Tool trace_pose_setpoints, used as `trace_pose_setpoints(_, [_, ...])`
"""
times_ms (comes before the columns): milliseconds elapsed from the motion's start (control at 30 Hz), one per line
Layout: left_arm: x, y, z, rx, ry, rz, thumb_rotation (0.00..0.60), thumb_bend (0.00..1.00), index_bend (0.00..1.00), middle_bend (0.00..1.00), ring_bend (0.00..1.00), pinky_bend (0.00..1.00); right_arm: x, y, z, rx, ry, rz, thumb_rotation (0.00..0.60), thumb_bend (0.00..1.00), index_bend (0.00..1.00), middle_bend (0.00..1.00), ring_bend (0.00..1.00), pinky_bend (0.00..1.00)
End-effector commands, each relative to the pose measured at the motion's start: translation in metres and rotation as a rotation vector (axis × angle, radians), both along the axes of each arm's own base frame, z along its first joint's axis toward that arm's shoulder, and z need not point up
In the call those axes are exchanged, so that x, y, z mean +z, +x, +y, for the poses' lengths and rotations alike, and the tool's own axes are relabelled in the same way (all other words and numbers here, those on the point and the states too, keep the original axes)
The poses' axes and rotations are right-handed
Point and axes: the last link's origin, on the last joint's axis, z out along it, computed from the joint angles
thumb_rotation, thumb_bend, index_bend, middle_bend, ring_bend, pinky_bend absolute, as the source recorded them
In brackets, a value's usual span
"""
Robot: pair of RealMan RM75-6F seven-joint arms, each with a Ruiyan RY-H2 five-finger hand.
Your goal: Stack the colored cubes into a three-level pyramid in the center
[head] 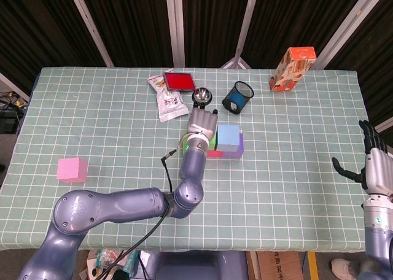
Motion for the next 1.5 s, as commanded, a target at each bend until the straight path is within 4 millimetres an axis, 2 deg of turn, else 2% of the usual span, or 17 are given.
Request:
trace_pose_setpoints(33, [0.0, -0.0007, 0.0, 0.001, 0.0, 0.003, 0.6, 0.35, 0.12, 0.31, 0.05, 0.08, 0.0, 0.0002, 0.0001, 0.001, 0.0, 0.0, 0.6, 0.31, 0.0, 0.03, 0.0, 0.0])
trace_pose_setpoints(300, [-0.0013, -0.0018, -0.0006, 0.005, -0.005, -0.004, 0.6, 0.34, 0.11, 0.29, 0.05, 0.08, -0.0001, -0.0002, 0.0, -0.001, 0.0, 0.001, 0.6, 0.31, 0.0, 0.03, 0.0, 0.0])
trace_pose_setpoints(1500, [0.0012, 0.0014, -0.0055, -0.001, -0.01, -0.005, 0.6, 0.34, 0.11, 0.32, 0.05, 0.08, -0.0006, 0.0013, 0.0003, 0.003, 0.001, -0.004, 0.6, 0.31, 0.0, 0.03, 0.0, 0.0])
